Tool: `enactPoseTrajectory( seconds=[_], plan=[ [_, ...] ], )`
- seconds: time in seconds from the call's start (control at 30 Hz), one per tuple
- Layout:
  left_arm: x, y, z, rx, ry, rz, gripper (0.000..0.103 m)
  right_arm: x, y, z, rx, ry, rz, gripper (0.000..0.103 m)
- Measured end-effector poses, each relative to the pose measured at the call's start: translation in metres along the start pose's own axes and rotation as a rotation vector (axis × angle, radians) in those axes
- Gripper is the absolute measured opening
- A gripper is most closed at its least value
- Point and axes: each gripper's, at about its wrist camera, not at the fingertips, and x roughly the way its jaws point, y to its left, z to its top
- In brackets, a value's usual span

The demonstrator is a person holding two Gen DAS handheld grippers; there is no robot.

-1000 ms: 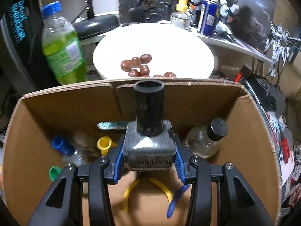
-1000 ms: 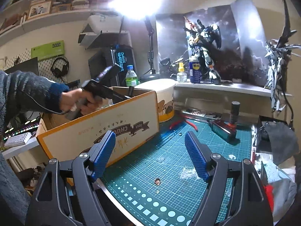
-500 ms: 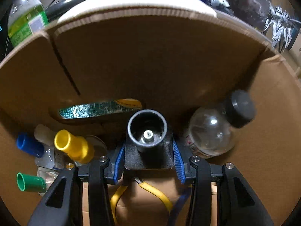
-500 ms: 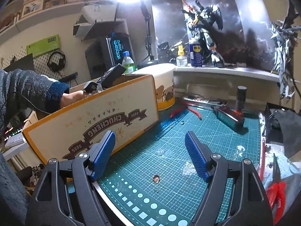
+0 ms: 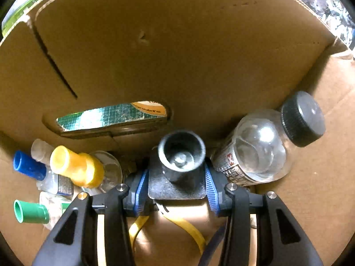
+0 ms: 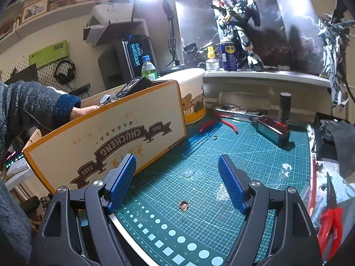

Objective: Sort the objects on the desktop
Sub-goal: 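Lower the stand into the box and open the left gripper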

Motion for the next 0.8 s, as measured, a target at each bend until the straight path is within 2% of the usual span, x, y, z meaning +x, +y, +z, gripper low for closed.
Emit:
enactPoseTrajectory(
  seconds=[0.07, 0.13, 0.2, 0.27, 0.37, 0.5, 0.6, 0.67, 0.8],
  plan=[
    [-0.010, -0.005, 0.001, 0.017, -0.003, 0.012, 0.048, -0.001, 0.000, -0.001, 0.000, 0.001, 0.000, 0.075],
    [-0.027, -0.009, 0.002, 0.027, -0.017, 0.041, 0.054, -0.002, 0.000, -0.001, 0.001, 0.000, 0.000, 0.075],
    [-0.050, -0.011, 0.001, 0.012, -0.030, 0.074, 0.067, -0.003, 0.000, 0.000, 0.001, -0.003, 0.000, 0.075],
    [-0.072, -0.012, 0.000, -0.006, -0.041, 0.099, 0.072, -0.004, 0.001, 0.000, 0.002, -0.007, 0.005, 0.075],
    [-0.104, -0.010, -0.005, -0.034, -0.061, 0.121, 0.078, -0.006, 0.003, 0.002, -0.003, -0.010, 0.011, 0.075],
    [-0.145, 0.000, -0.022, -0.031, -0.124, 0.181, 0.080, -0.009, 0.010, 0.004, -0.016, -0.019, 0.018, 0.075],
    [-0.171, 0.010, -0.032, -0.032, -0.162, 0.201, 0.091, -0.013, 0.017, 0.005, -0.029, -0.026, 0.023, 0.076],
    [-0.175, 0.016, -0.035, -0.041, -0.165, 0.204, 0.091, -0.015, 0.021, 0.005, -0.039, -0.027, 0.025, 0.076],
    [-0.158, 0.032, -0.037, -0.051, -0.156, 0.214, 0.091, -0.019, 0.026, 0.006, -0.043, -0.028, 0.022, 0.076]
  ],
)
